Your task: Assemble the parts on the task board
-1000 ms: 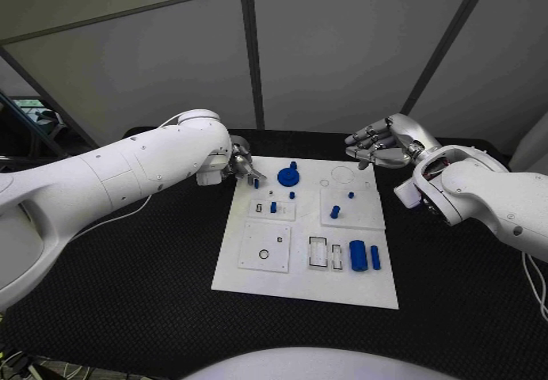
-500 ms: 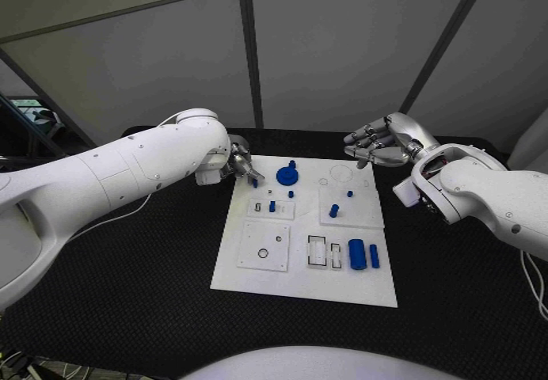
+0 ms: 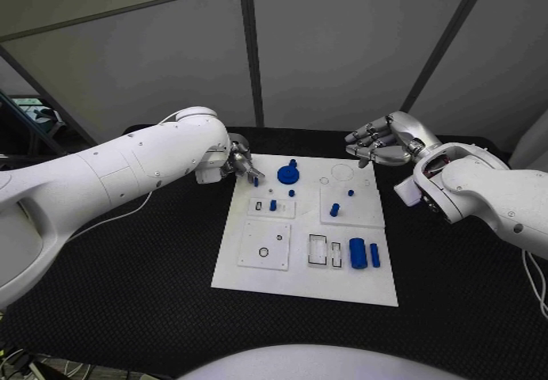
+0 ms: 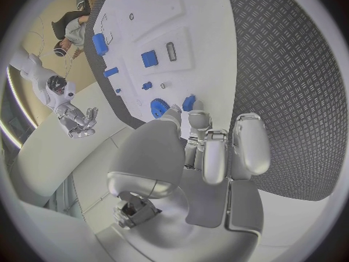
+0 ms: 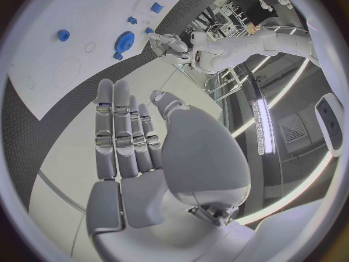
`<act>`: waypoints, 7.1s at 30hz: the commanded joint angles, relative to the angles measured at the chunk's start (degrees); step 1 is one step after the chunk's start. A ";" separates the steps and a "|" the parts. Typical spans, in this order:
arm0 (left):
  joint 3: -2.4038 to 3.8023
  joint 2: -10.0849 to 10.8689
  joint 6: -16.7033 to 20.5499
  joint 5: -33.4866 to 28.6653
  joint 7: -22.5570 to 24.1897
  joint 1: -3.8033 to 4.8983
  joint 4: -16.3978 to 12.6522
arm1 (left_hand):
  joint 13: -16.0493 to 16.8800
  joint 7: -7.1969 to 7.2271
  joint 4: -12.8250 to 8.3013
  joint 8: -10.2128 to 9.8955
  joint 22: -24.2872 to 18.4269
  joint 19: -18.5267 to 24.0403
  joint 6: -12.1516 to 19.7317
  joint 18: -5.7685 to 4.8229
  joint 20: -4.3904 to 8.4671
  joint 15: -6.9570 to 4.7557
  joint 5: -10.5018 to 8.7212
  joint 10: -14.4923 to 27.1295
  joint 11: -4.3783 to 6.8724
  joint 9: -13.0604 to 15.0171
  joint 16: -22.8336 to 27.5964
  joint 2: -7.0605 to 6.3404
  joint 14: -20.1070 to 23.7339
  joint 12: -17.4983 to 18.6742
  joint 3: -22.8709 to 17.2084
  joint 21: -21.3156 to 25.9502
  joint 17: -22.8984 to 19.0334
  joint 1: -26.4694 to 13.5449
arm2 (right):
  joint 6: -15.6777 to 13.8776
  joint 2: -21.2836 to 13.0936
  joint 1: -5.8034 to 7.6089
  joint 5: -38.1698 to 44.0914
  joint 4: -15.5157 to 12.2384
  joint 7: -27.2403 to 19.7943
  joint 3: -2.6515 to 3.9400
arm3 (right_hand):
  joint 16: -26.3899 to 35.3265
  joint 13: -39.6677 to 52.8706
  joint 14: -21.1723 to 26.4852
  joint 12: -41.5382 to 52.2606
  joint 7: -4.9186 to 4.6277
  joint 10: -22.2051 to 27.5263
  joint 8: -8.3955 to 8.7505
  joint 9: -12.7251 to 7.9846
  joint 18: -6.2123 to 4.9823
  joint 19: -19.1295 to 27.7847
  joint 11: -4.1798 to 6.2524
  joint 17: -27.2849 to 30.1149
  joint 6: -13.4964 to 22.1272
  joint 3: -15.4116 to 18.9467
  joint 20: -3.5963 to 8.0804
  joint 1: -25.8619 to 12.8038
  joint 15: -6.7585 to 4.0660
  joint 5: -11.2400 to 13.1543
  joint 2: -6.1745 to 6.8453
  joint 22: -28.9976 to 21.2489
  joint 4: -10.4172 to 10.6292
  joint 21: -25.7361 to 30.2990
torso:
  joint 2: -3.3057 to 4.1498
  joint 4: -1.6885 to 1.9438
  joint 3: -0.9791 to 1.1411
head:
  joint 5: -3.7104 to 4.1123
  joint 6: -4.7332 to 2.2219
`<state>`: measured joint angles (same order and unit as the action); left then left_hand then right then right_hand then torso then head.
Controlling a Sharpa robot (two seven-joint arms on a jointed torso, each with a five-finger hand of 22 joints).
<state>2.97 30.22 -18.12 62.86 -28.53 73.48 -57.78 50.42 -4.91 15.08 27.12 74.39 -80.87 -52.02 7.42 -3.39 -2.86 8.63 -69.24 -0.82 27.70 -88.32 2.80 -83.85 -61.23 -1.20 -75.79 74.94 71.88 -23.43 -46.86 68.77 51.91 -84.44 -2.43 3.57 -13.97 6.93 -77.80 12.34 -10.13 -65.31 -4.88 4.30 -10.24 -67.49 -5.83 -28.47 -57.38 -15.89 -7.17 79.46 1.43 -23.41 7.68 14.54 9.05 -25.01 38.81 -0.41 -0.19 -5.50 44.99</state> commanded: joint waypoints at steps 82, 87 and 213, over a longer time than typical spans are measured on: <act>-0.23 14.43 14.43 -0.74 -0.77 -5.91 -26.19 | -0.08 1.29 -14.53 8.27 4.01 -2.28 -0.41 -4.05 1.12 -1.28 10.67 -4.01 1.66 2.41 -0.66 -11.46 -5.71 0.03 -39.47 -2.55 13.61 -2.11 | 0.46 0.30 0.07 0.10 0.63 0.03 0.02 | 0.35 -0.25 -0.49 -0.28 -0.25 -0.46 -0.08 0.09 -0.21 -0.54 -0.09 -0.11 -0.38 -0.64 0.13 -0.17 -0.02 -0.67 -0.19 -0.13 0.01 0.33 | 0.10 -0.11 -0.05 | -1.23 0.52; -0.23 14.31 12.68 0.66 -0.97 -5.92 -26.02 | -0.17 1.29 -14.54 8.28 4.11 -2.34 -0.42 -4.08 1.12 -1.29 10.69 -3.98 1.67 2.41 -0.65 -11.47 -5.70 0.10 -39.49 -2.64 13.60 -2.12 | 0.51 0.31 0.07 0.10 0.64 0.07 0.02 | 0.35 -0.25 -0.49 -0.28 -0.25 -0.46 -0.08 0.09 -0.21 -0.54 -0.09 -0.11 -0.38 -0.64 0.13 -0.17 -0.02 -0.67 -0.19 -0.13 0.01 0.33 | 0.05 -0.07 0.01 | -1.24 0.67; 0.29 14.76 23.53 -7.09 6.14 -5.82 -24.52 | -12.85 0.35 0.91 6.45 -5.32 4.61 2.81 -1.31 0.58 -0.39 2.55 5.91 0.36 3.83 7.39 -7.83 -1.58 9.64 -4.45 11.42 3.09 -7.79 | 0.96 -0.30 0.07 0.10 0.26 -0.02 0.02 | 0.64 -0.55 -0.47 -0.37 -0.35 -0.33 0.02 0.05 -0.16 -0.59 -0.20 -0.14 -0.19 -0.61 0.09 -0.45 0.07 -0.84 0.00 -0.26 0.13 0.55 | -0.03 -0.03 0.00 | -0.11 1.03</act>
<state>3.20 44.99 0.50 61.02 -27.73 67.54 -82.23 38.91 -4.30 15.95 33.72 69.73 -76.84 -49.69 7.45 -2.65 -3.34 10.86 -64.35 -0.32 31.60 -81.66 -4.98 -83.97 -52.63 -5.83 -65.48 74.94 63.53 -22.82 -47.22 68.75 51.91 -84.17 -2.10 3.56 -13.43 6.47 -77.80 12.34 -10.31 -65.31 -4.88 4.29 -10.24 -67.69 -5.84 -28.51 -57.56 -16.17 -6.97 79.46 1.43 -23.92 7.68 14.37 9.08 -24.78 38.81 -0.43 -0.22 -5.71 46.07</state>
